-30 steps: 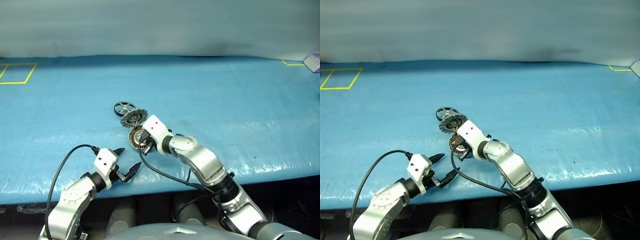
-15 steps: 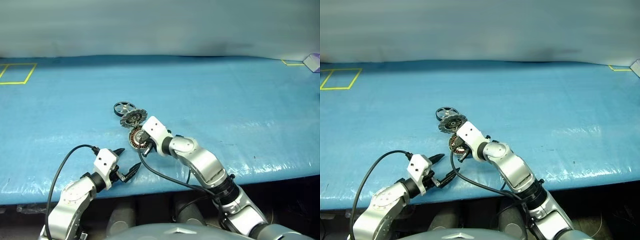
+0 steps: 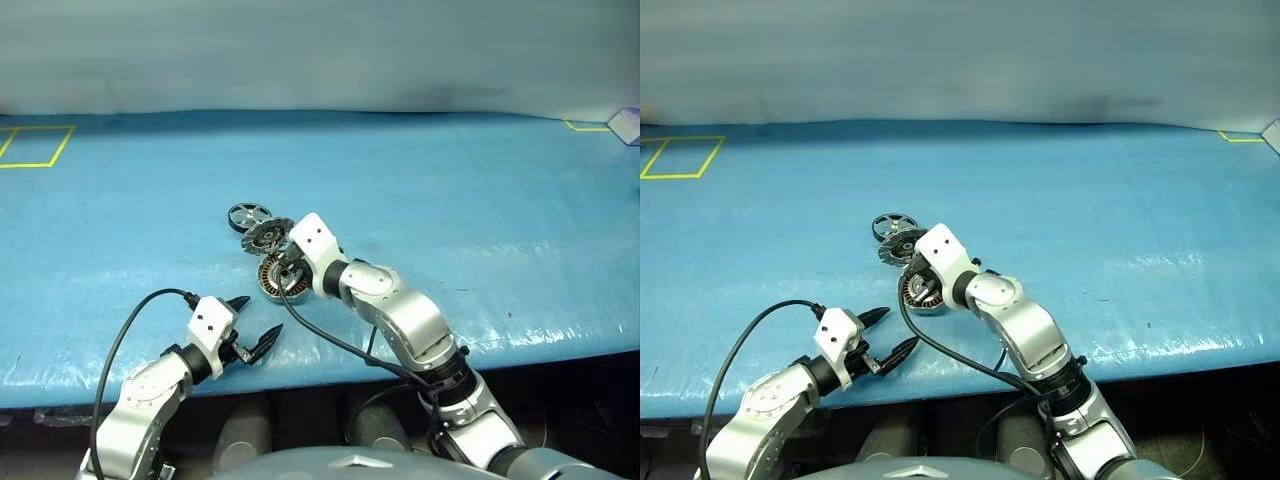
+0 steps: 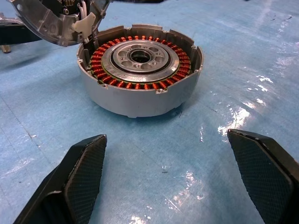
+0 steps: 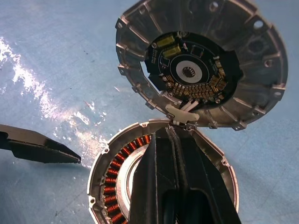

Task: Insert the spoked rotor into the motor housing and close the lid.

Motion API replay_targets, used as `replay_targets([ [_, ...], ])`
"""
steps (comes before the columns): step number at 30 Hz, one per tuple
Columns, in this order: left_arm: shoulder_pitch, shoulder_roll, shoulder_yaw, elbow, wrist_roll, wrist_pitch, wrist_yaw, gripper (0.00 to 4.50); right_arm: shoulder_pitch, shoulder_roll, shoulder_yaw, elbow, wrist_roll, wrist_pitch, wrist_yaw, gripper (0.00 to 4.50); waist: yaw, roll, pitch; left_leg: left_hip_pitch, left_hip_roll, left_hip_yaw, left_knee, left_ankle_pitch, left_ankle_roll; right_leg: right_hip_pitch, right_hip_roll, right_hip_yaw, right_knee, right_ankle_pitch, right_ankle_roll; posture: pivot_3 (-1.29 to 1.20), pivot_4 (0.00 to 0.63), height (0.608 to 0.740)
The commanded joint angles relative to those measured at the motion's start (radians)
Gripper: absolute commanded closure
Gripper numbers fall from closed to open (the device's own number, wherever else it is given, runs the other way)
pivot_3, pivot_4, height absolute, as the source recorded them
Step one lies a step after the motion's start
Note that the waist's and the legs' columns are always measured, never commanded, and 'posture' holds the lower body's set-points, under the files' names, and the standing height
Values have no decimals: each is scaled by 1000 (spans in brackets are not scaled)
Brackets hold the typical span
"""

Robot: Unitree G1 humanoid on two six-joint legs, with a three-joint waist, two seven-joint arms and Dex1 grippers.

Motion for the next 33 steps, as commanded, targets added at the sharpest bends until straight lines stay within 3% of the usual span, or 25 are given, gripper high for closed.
replay_targets([
  [1,-3,-1,8,-6,-8,0,1,0,-3,3,15,7,-6,-26,2,4462,0,0,0,0,0,0,0,0,0,0,0,0,0,0,0,0,150,740],
  [19,-3,-1,15,-12,-6,-5,8,0,65,-7,3,4,-3,-17,-20,4462,1,0,0,1,0,0,0,0,0,0,0,0,0,0,0,0,150,740],
  [26,-41,-28,138,-45,-59,74,98,0,117,-118,-37,-249,100,49,87,4462,8,0,0,0,0,-1,0,0,0,0,0,0,0,0,0,0,150,740],
  [33,-199,104,264,58,-154,271,39,0,204,-255,-94,-357,157,53,134,4462,11,0,0,0,0,-3,1,0,0,0,1,-2,1,0,0,0,150,740],
])
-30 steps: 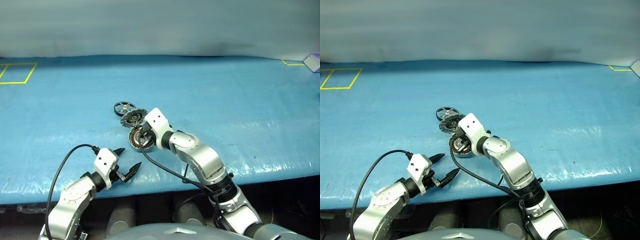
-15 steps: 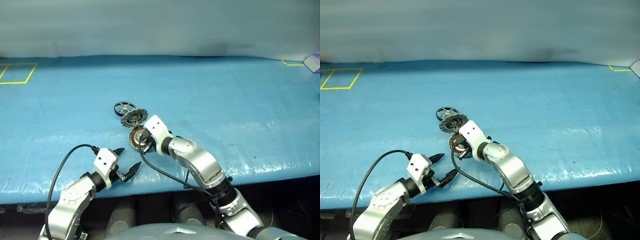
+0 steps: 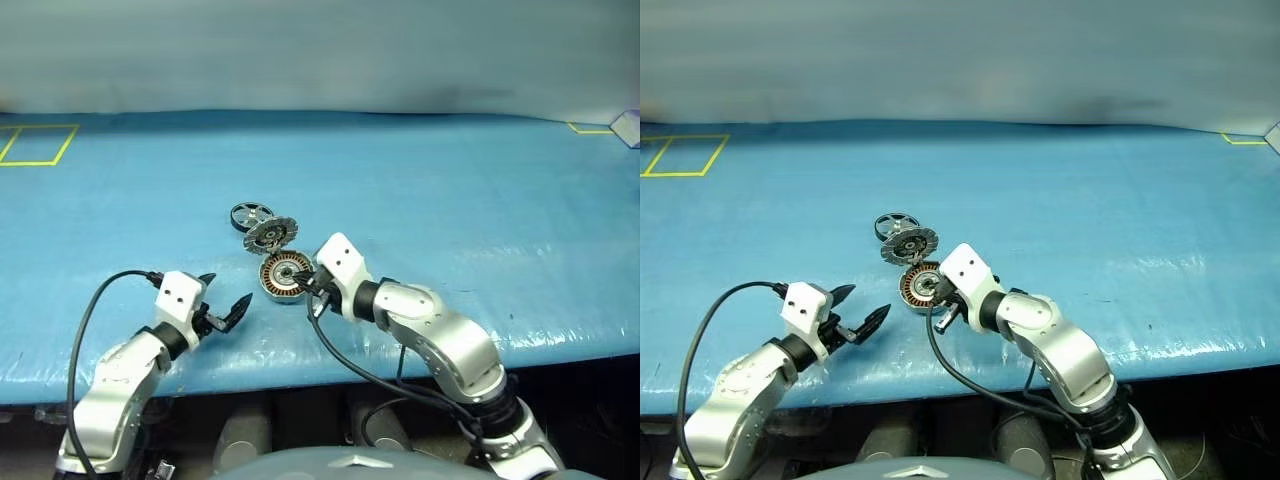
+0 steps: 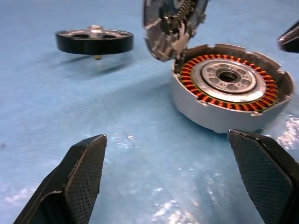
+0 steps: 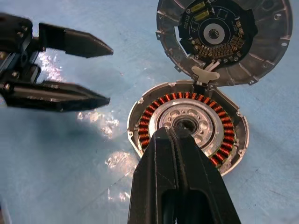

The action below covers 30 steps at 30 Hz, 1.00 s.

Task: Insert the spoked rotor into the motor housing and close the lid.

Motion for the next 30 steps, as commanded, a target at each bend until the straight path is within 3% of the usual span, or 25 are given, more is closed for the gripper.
replay_targets([
  [1,-102,54,71,73,-62,77,-45,0,32,-35,-47,-58,33,-16,19,4462,0,0,0,0,0,0,0,0,0,0,0,0,0,0,0,0,150,740],
  [8,-476,116,18,385,-41,-60,-243,0,81,-50,-93,-68,41,-27,-17,4462,6,-2,1,0,-1,0,4,0,-1,5,1,-1,-1,0,0,0,150,740],
  [18,-905,178,-194,834,70,-90,-584,0,163,-29,-107,-115,38,-28,-94,4462,1,-3,1,-1,-1,0,2,0,-1,5,2,-1,-3,2,3,0,150,740],
  [24,-1113,142,-299,1145,228,-184,-608,0,196,-19,-114,-128,34,-33,-131,4462,2,-3,1,-3,-1,0,3,0,0,5,2,-1,-3,2,4,0,150,740],
  [30,-1220,77,-315,1353,310,-271,-576,0,211,-11,-109,-129,31,-41,-156,4462,1,-3,1,-11,-2,-1,6,0,0,-2,3,-1,-1,2,5,0,150,740],
])
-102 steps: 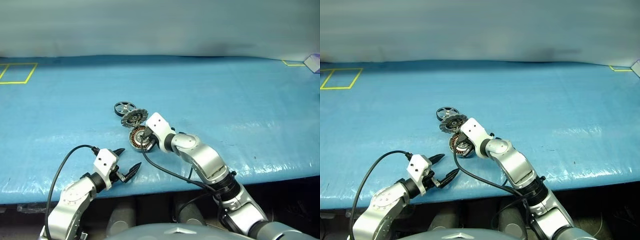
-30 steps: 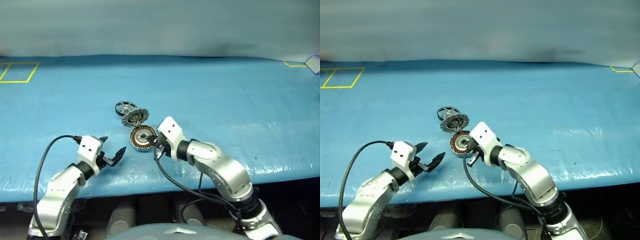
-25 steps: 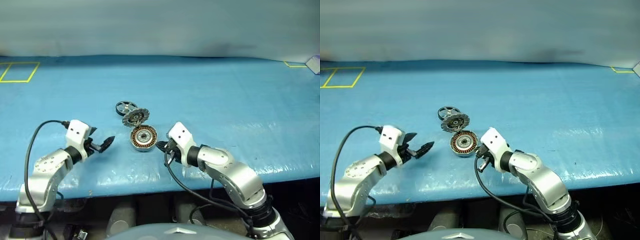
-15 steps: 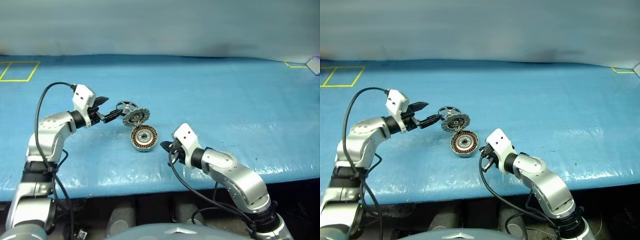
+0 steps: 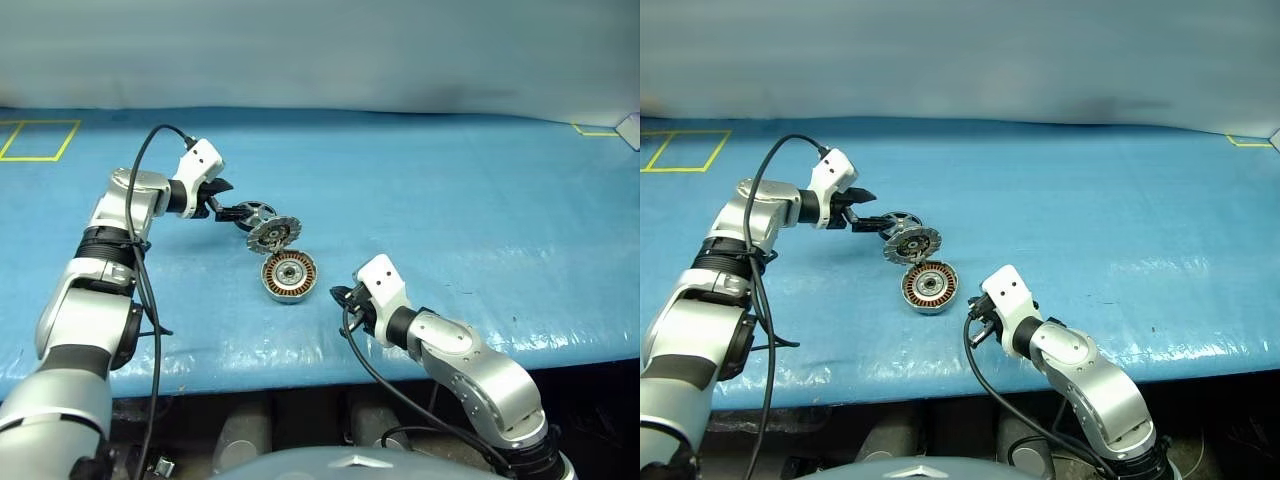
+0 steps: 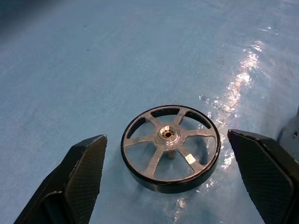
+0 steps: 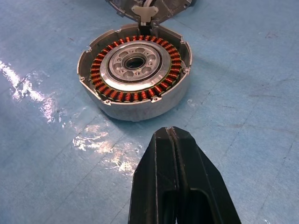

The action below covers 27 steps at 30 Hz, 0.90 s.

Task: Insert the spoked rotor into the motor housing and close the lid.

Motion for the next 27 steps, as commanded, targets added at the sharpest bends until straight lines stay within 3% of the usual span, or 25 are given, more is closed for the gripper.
replay_targets([
  [1,-54,-19,4,69,42,-59,21,0,4,9,-5,-36,1,-22,-13,4462,-2,0,0,-2,0,0,1,0,0,-2,0,0,1,0,0,0,150,740],
  [8,-92,-64,7,177,117,-139,119,0,4,17,2,-33,0,-28,-26,4462,-1,0,0,-2,0,0,1,0,0,-2,0,0,2,0,0,0,150,740],
  [20,-80,-60,34,180,117,-186,76,0,-2,19,7,-23,1,-30,-26,4462,-1,0,0,-2,0,-1,3,0,0,-2,0,0,4,0,0,0,150,740],
  [22,-78,-55,38,177,118,-192,81,359,-7,19,11,-17,1,-30,-24,4500,-1,0,0,-2,0,-1,3,0,0,-2,0,0,4,0,0,0,150,740],
  [27,-75,-48,45,171,121,-191,72,359,-12,21,15,-10,1,-32,-21,4500,-2,0,0,-2,-1,-1,5,0,0,-3,0,0,9,0,0,0,150,740],
])
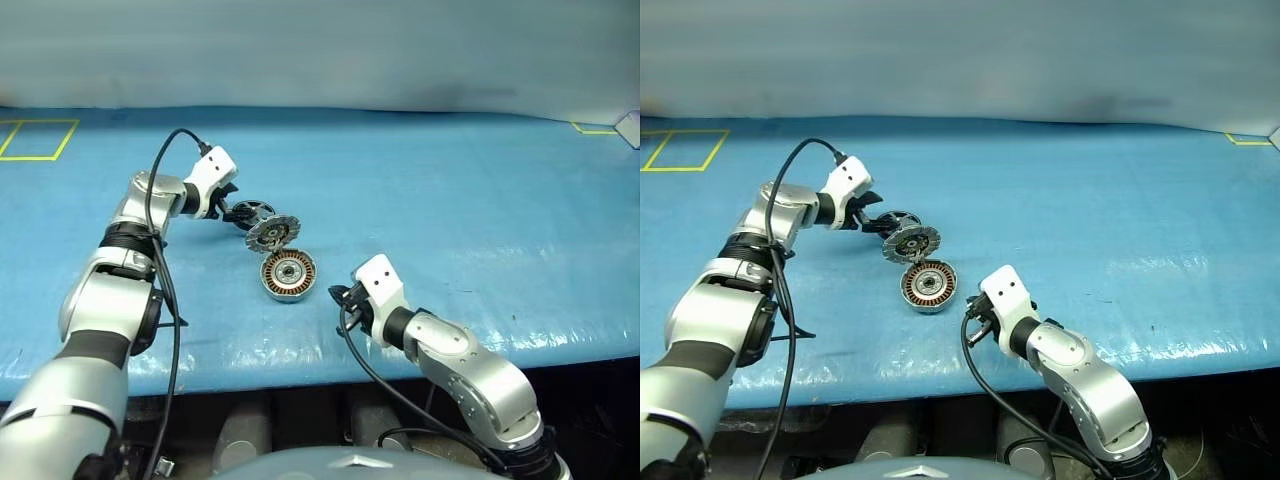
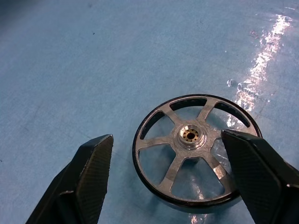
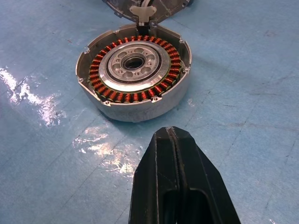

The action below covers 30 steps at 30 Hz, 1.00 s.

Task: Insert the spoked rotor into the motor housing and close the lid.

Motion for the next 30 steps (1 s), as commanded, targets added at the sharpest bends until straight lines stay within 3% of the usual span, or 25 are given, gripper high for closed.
replay_targets([
  [1,-13,21,22,-35,0,-10,-18,359,-14,5,3,-14,1,-26,2,4500,0,0,0,0,0,0,1,0,0,0,0,0,1,0,0,0,150,740],
  [30,46,-9,35,-23,14,-6,16,359,-21,-5,10,-5,-6,-26,3,4500,0,0,0,-1,0,-1,11,0,0,2,0,0,5,0,1,0,150,740],
])
